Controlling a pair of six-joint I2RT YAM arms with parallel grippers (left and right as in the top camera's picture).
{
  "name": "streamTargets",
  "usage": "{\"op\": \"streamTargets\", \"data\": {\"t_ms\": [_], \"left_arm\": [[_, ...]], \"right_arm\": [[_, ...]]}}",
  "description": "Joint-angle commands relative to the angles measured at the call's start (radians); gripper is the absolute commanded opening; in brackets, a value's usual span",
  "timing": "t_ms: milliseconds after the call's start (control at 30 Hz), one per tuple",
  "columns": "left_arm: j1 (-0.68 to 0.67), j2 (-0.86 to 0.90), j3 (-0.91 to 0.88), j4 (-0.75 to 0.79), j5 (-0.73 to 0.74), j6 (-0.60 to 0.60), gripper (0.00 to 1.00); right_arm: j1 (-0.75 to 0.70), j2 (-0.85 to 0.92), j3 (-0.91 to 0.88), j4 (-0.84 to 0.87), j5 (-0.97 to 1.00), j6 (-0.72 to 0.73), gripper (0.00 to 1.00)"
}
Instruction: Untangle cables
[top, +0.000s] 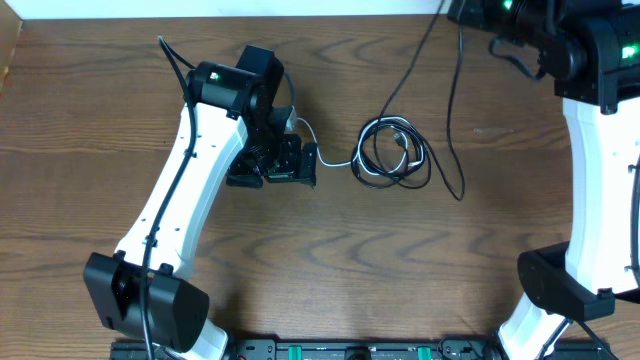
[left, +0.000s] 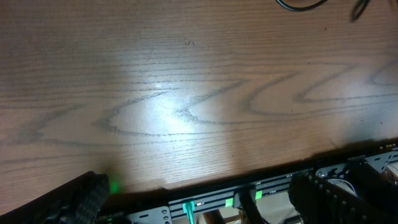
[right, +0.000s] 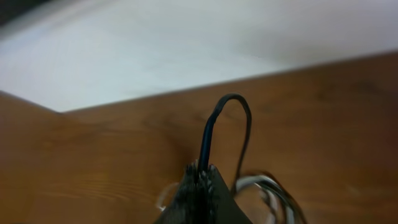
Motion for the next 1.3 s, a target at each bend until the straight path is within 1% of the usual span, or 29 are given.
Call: {"op": "streamTargets", "data": {"t_ms": [0,100,200,267,333,400,433,467,533,567,600,633,700,800,867,967,1067,1267], "left_arm": [[-0.002,0.004,-0.004,-0.003,-0.014,0.013,0.98],[-0.002,0.004,-0.004,-0.003,-0.014,0.013,0.98],[-0.002,0.004,-0.004,-0.003,-0.014,0.013,0.98],[-0.002,0.004,-0.004,-0.003,-0.014,0.013,0.98],[-0.002,0.004,-0.004,-0.003,-0.014,0.013,0.98],[-0.002,0.004,-0.004,-0.003,-0.014,0.013,0.98],[-0.002,0.004,-0.004,-0.003,-0.014,0.013,0.98],[-0.002,0.004,-0.004,-0.003,-0.014,0.013,0.98],[-0.002,0.004,-0.004,-0.003,-0.014,0.013,0.98],[-0.002,0.004,-0.004,-0.003,-0.014,0.013,0.98],[-0.002,0.004,-0.004,-0.003,-0.014,0.013,0.98],[-0.002,0.004,-0.004,-0.003,-0.014,0.013,0.98],[-0.002,0.004,-0.004,-0.003,-0.014,0.013,0.98],[-0.002,0.004,-0.004,-0.003,-0.014,0.013,0.98],[-0.002,0.004,-0.004,-0.003,-0.014,0.013,0.98],[-0.002,0.004,-0.004,-0.003,-0.014,0.013,0.98],[-0.002,0.004,-0.004,-0.003,-0.014,0.013,0.98],[-0.002,0.004,-0.004,-0.003,-0.014,0.013,0.98]], "right_arm": [[-0.003,0.036,0.013,-0.082,0.161,-0.029,0.01],[-0.012,0.065,0.013,-0.161,0.284,-0.033,0.01],[-0.036,0.086,0.012,-0.243,0.5,-0.03,0.02],[-0.071,0.096,0.012,-0.286,0.617,0.006,0.01],[-0.119,0.104,0.012,-0.314,0.674,0.045,0.02],[-0.181,0.111,0.012,-0.327,0.679,0.068,0.02],[-0.222,0.113,0.011,-0.33,0.656,0.07,0.08],[-0.261,0.117,0.007,-0.33,0.622,0.069,0.22],[-0.328,0.124,0.004,-0.338,0.543,0.065,0.43],[-0.356,0.128,0.004,-0.345,0.507,0.065,0.49],[-0.386,0.134,0.003,-0.353,0.466,0.065,0.6],[-0.412,0.14,0.003,-0.359,0.422,0.064,0.69],[-0.452,0.145,-0.004,-0.359,0.295,0.016,0.85],[-0.482,0.146,-0.028,-0.357,0.081,-0.071,0.92],[-0.48,0.146,-0.045,-0.358,-0.032,-0.138,0.93],[-0.455,0.146,-0.083,-0.359,-0.14,-0.217,0.93],[-0.408,0.146,-0.148,-0.358,-0.176,-0.252,0.95],[-0.28,0.146,-0.346,-0.33,-0.152,-0.269,0.99]]}}
